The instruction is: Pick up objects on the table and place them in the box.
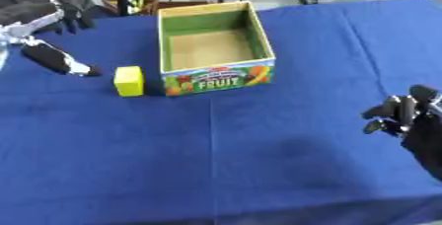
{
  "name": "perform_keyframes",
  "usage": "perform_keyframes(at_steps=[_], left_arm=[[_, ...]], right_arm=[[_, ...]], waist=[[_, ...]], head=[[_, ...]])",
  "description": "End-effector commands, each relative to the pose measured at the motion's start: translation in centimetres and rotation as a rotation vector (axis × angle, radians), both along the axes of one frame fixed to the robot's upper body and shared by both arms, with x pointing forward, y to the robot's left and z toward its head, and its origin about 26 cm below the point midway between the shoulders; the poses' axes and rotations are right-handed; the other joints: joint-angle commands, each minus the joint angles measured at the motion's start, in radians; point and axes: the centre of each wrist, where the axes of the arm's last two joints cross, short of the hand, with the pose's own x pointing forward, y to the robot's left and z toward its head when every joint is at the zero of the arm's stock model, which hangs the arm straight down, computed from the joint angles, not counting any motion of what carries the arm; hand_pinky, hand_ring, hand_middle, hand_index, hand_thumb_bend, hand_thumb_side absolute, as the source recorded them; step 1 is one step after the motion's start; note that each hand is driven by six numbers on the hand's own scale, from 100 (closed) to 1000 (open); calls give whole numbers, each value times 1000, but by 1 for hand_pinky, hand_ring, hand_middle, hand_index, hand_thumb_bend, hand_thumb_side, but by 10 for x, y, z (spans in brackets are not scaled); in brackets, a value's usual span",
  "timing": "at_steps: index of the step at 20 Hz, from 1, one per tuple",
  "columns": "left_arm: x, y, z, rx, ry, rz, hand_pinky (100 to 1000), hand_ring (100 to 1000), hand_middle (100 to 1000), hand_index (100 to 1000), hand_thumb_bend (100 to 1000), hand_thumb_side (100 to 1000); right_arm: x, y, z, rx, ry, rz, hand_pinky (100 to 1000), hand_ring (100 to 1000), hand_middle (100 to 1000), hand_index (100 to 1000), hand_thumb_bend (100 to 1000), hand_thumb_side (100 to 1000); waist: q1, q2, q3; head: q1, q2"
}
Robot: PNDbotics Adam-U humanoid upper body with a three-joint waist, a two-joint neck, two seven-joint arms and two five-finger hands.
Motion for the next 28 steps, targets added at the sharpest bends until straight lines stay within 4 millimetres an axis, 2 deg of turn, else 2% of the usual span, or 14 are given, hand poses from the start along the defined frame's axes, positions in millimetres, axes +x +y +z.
perform_keyframes(at_steps=[1, 8, 19, 24, 28], left_arm=[[13, 2, 2, 51, 9, -10, 652, 682, 676, 796, 716, 399], [29, -1, -11, 104, 27, -9, 662, 675, 669, 788, 718, 397], [33, 0, -39, 119, 54, -10, 636, 609, 598, 762, 689, 389], [34, -2, -52, 110, 72, -7, 598, 539, 532, 724, 615, 345], [34, -3, -61, 112, 82, 5, 527, 461, 472, 654, 493, 269]], right_arm=[[0, -2, 8, -26, -24, 14, 560, 648, 472, 388, 100, 621], [0, 0, 9, -29, -27, 23, 560, 649, 472, 387, 100, 622], [1, 2, 10, -27, -33, 31, 561, 650, 473, 387, 100, 622], [1, 2, 10, -26, -35, 32, 562, 650, 473, 387, 100, 623], [1, 3, 10, -25, -38, 33, 562, 651, 473, 387, 100, 624]], waist=[[-1, -13, -7], [-2, -8, -29], [-3, 0, -47], [-5, 5, -55], [-7, 7, -59]], head=[[7, 5], [14, 5], [18, 5], [19, 5], [19, 5]])
